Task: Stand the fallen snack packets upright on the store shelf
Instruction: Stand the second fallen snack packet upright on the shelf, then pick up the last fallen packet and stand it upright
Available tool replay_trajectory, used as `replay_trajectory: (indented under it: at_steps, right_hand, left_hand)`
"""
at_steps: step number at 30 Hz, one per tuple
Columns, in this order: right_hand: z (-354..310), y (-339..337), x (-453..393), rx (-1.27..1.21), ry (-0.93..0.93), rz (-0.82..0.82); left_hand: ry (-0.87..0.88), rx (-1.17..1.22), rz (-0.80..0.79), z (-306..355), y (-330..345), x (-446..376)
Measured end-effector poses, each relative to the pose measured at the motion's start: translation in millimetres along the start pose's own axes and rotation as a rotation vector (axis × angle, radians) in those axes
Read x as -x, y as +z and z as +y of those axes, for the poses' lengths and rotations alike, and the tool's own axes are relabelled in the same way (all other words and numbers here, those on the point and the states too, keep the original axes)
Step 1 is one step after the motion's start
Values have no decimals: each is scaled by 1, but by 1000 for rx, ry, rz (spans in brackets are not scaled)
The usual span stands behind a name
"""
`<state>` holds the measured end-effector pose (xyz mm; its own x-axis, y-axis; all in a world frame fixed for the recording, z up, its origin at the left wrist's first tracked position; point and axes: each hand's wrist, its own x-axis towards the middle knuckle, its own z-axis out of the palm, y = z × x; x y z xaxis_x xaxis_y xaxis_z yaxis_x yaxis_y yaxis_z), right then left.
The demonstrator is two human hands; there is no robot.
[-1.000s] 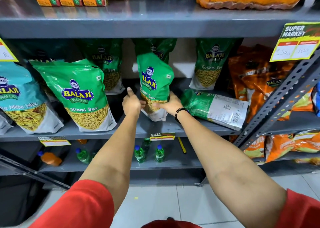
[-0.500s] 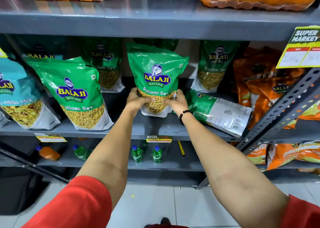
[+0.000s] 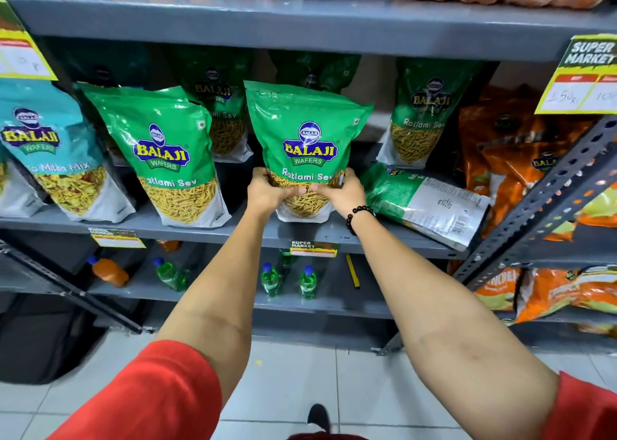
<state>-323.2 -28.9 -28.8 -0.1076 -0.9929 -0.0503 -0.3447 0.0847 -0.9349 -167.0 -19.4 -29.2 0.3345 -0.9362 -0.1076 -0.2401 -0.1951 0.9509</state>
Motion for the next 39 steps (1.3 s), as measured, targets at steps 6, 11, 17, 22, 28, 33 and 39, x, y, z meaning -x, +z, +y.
replay_trajectory:
  at_steps: [6,11,17,22,28,33,39]
  right_hand:
    - [4,0,24,13,-4,1]
    - [2,-2,37,25,8,-21]
    - [2,-2,40,28,32,-27]
    - [-3,-7,43,79,54,-55]
    - [7,-24,58,140,85,24]
    - [22,-51,72,160,123,143]
    - [37,-92,74,157,146,209]
  left_hand:
    - [-2,-41,-8,-6,-10,23]
    - [-3,-42,-27,-6,-14,33]
    - [-11,-37,-34,-6,-15,38]
    - [-53,-44,-77,-5,-16,44]
    - [-177,-86,-27,-11,-8,66]
    - [-271,-21,-52,-27,21,89]
    - [-234,34,-187,-20,85,110]
